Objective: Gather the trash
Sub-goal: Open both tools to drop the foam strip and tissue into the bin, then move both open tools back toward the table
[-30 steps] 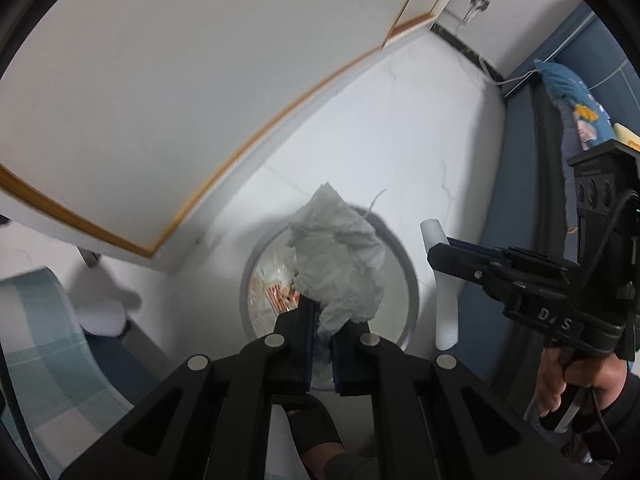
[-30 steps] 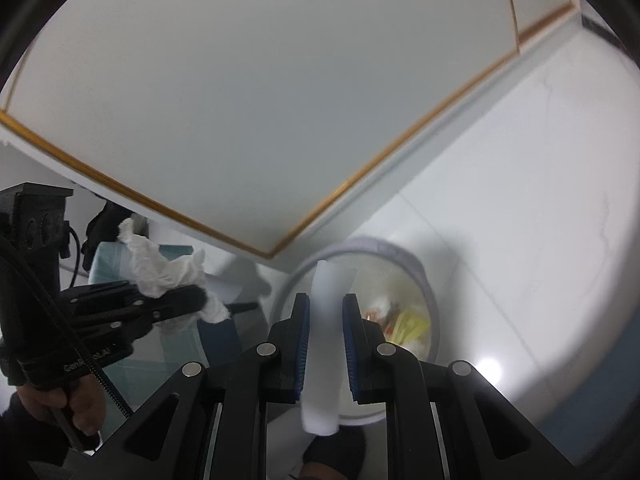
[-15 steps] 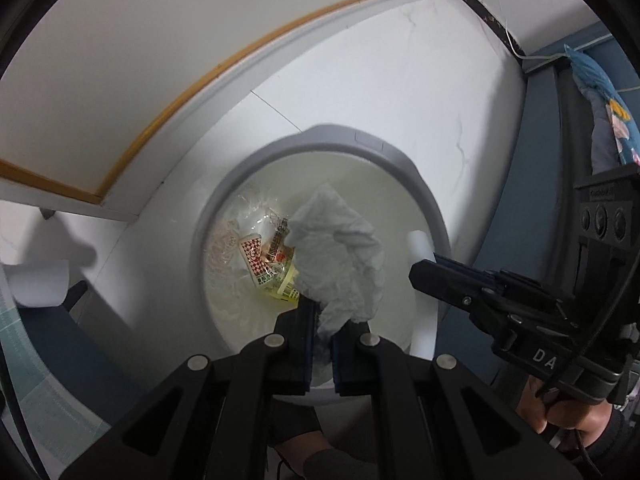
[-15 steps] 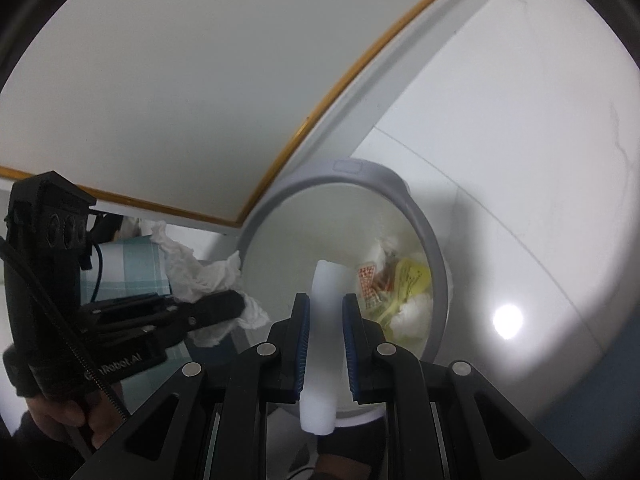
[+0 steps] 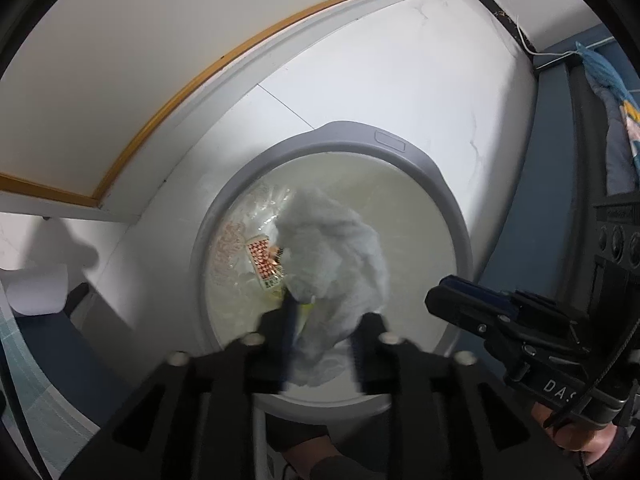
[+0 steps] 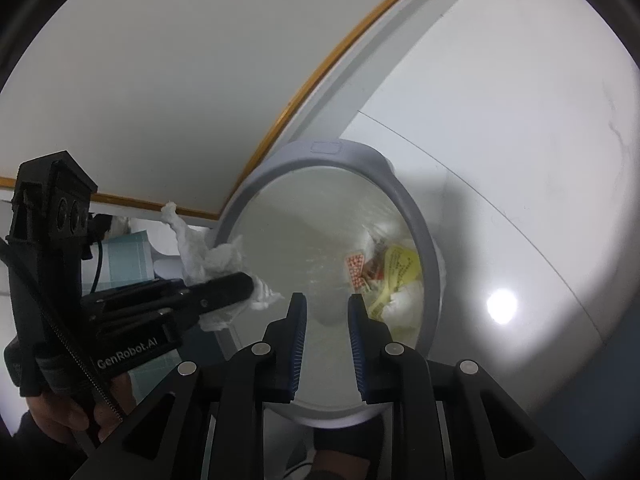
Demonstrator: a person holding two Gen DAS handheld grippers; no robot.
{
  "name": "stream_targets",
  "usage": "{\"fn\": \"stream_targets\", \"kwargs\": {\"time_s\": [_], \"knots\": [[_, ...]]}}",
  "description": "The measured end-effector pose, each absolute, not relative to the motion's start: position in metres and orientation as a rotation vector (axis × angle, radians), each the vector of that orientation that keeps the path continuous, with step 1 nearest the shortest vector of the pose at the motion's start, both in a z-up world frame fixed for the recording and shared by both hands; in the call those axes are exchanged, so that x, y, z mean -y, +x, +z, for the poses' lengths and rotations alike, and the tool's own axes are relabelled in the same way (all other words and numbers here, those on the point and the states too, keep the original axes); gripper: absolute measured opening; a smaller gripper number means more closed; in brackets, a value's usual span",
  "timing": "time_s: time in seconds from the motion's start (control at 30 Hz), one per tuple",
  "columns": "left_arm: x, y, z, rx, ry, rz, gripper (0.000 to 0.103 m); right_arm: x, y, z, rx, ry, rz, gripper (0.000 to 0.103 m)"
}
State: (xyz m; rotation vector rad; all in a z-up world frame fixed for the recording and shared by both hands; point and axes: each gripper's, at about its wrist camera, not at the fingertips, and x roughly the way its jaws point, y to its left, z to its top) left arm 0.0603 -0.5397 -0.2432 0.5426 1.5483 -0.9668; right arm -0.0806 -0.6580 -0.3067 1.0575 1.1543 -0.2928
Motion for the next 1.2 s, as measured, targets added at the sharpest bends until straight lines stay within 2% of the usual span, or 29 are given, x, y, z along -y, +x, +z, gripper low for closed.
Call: {"fn": "stream_targets", "kwargs": {"time_s": [0.03, 0.1, 0.13, 0.33, 0.67, 0.8, 1.03, 1.2], "knots": [[0.539, 0.061, -0.244, -1.552, 0.539, -0.966, 0.048, 0.657, -0.082, -0.31, -1.153, 1.064, -0.288, 0.024], [0.537, 0.062, -0.245, -1.549, 0.536, -0.972, 0.059, 0.653, -0.085, -0.312, -1.149, 1.068, -0.279, 0.028], [0.535, 0.062, -0.246, -1.549, 0.541, -0.972, 0.06, 0.654, -0.087, -0.308, -1.142, 1.063, -0.276, 0.028], [0.528, 0.063, -0.239, -1.519, 0.565, -0.943, 0.061, 0.652, -0.104, -0.295, -1.116, 1.059, -0.291, 0.039], [0.49, 0.074, -0.183, -1.394, 0.471, -0.88, 0.061, 0.666, -0.126, -0.242, -1.039, 1.016, -0.351, 0.045], [0.466, 0.076, -0.14, -1.288, 0.393, -0.846, 0.061, 0.663, -0.121, -0.201, -0.98, 0.965, -0.354, 0.046], [0.406, 0.071, -0.053, -1.059, 0.268, -0.768, 0.061, 0.643, -0.105, -0.1, -0.825, 0.798, -0.324, 0.059], [0.348, 0.059, 0.001, -0.897, 0.176, -0.684, 0.061, 0.607, -0.092, -0.025, -0.722, 0.695, -0.242, 0.06]]}}
